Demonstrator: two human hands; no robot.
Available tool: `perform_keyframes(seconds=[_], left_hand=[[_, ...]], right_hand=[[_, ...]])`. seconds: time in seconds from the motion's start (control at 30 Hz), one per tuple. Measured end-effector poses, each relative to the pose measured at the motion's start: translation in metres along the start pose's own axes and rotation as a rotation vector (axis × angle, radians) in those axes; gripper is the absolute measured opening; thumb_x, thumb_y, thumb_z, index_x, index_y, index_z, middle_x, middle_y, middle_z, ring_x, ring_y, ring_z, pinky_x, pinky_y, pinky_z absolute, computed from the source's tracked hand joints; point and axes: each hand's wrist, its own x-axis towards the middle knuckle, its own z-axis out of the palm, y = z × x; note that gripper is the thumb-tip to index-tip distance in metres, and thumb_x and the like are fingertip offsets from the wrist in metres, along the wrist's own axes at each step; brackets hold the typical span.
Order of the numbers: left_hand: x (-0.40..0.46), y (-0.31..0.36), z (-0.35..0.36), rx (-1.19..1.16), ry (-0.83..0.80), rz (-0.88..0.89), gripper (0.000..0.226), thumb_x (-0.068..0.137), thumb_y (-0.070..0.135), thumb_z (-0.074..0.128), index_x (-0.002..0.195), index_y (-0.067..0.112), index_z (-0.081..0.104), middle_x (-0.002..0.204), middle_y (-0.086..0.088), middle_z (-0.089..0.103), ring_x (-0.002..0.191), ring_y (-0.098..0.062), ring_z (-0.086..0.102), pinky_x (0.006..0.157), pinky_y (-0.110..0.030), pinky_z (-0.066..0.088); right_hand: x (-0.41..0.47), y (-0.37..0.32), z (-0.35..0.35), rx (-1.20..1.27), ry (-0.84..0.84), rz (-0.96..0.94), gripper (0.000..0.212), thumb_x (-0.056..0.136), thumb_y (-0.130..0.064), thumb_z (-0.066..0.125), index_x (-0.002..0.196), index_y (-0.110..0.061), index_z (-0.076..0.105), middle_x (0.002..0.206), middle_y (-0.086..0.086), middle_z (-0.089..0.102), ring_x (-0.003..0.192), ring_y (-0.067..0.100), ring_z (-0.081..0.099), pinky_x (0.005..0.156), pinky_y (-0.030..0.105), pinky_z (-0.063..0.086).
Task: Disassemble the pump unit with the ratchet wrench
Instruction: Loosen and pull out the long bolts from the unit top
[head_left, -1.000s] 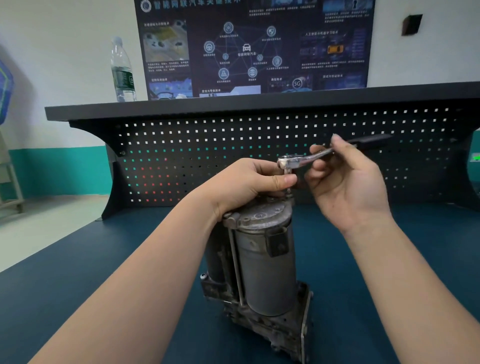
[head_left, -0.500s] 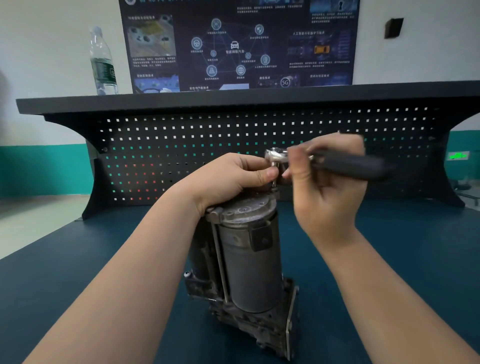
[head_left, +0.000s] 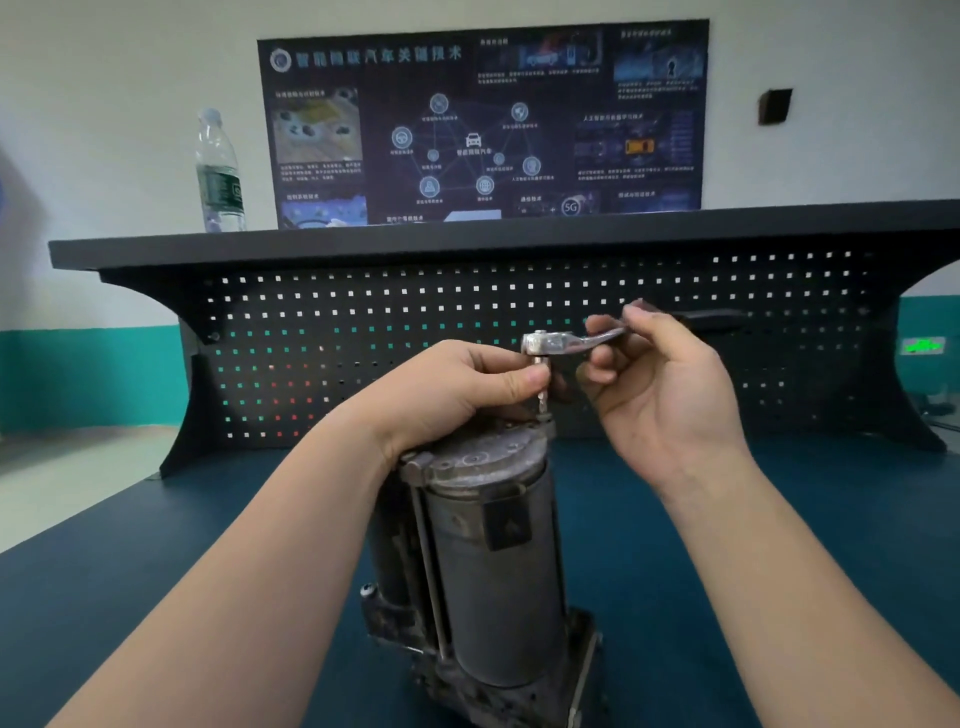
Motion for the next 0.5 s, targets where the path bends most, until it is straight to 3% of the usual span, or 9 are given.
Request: perform_keyframes(seconds=[0.07, 0.2, 0.27, 0.33, 0.37, 0.43, 0.5], left_hand=[[0.000, 0.000, 0.001, 0.021, 0.026, 0.004, 0.025, 0.067, 0.036, 0.068, 0.084, 0.019, 0.078, 0.088, -0.002, 0.075, 0.078, -0.007, 0.068, 0.071, -0.016, 0.053], [-0.002, 0.001, 0.007, -0.006, 0.025, 0.024, 0.015, 0.069, 0.029, 0.067, 0.075, 0.022, 0.078, 0.076, 0.004, 0.074, 0.068, -0.003, 0.068, 0.063, -0.013, 0.052], [-0.005, 0.003, 0.008, 0.012, -0.002, 0.032, 0.012, 0.069, 0.029, 0.066, 0.068, 0.028, 0.078, 0.068, 0.007, 0.072, 0.062, -0.001, 0.066, 0.059, -0.013, 0.050], [-0.007, 0.003, 0.007, -0.014, -0.034, 0.026, 0.012, 0.069, 0.029, 0.066, 0.071, 0.029, 0.078, 0.071, 0.007, 0.073, 0.065, -0.003, 0.067, 0.061, -0.014, 0.052], [-0.007, 0.003, 0.006, -0.032, -0.033, 0.023, 0.013, 0.070, 0.030, 0.067, 0.074, 0.028, 0.078, 0.075, 0.007, 0.073, 0.068, -0.003, 0.067, 0.064, -0.015, 0.052], [-0.007, 0.003, 0.006, -0.025, -0.003, 0.015, 0.016, 0.069, 0.034, 0.067, 0.077, 0.025, 0.078, 0.079, 0.006, 0.074, 0.071, -0.003, 0.066, 0.067, -0.014, 0.051], [-0.006, 0.003, 0.007, 0.013, 0.038, 0.003, 0.021, 0.066, 0.037, 0.069, 0.078, 0.023, 0.078, 0.082, 0.005, 0.075, 0.073, -0.004, 0.067, 0.068, -0.015, 0.051]], right_hand=[[-0.002, 0.001, 0.002, -0.134, -0.022, -0.142, 0.018, 0.096, -0.004, 0.048, 0.079, -0.010, 0.051, 0.064, 0.007, 0.066, 0.045, 0.012, 0.053, 0.044, 0.021, 0.042], [-0.017, 0.008, 0.006, -0.782, -0.246, -0.872, 0.009, 0.093, -0.012, 0.057, 0.092, -0.012, 0.048, 0.075, 0.004, 0.057, 0.058, 0.022, 0.060, 0.057, 0.034, 0.050], [-0.022, 0.011, 0.006, -1.027, -0.388, -1.099, 0.016, 0.091, -0.016, 0.060, 0.088, -0.002, 0.053, 0.076, -0.003, 0.050, 0.065, 0.021, 0.057, 0.063, 0.031, 0.048], [-0.022, 0.011, 0.004, -1.012, -0.413, -1.086, 0.018, 0.090, -0.018, 0.061, 0.085, -0.002, 0.054, 0.077, 0.000, 0.054, 0.065, 0.020, 0.057, 0.062, 0.030, 0.048], [-0.021, 0.009, 0.004, -0.928, -0.388, -0.990, 0.014, 0.090, -0.018, 0.061, 0.086, -0.007, 0.054, 0.077, 0.004, 0.059, 0.063, 0.021, 0.059, 0.060, 0.032, 0.049], [-0.016, 0.003, 0.003, -0.650, -0.299, -0.687, 0.011, 0.093, -0.016, 0.060, 0.086, -0.015, 0.051, 0.074, 0.008, 0.066, 0.053, 0.018, 0.061, 0.051, 0.029, 0.049], [-0.009, -0.002, 0.000, -0.339, -0.194, -0.343, 0.013, 0.096, -0.012, 0.055, 0.083, -0.012, 0.053, 0.071, 0.006, 0.069, 0.048, 0.013, 0.059, 0.047, 0.023, 0.046]])
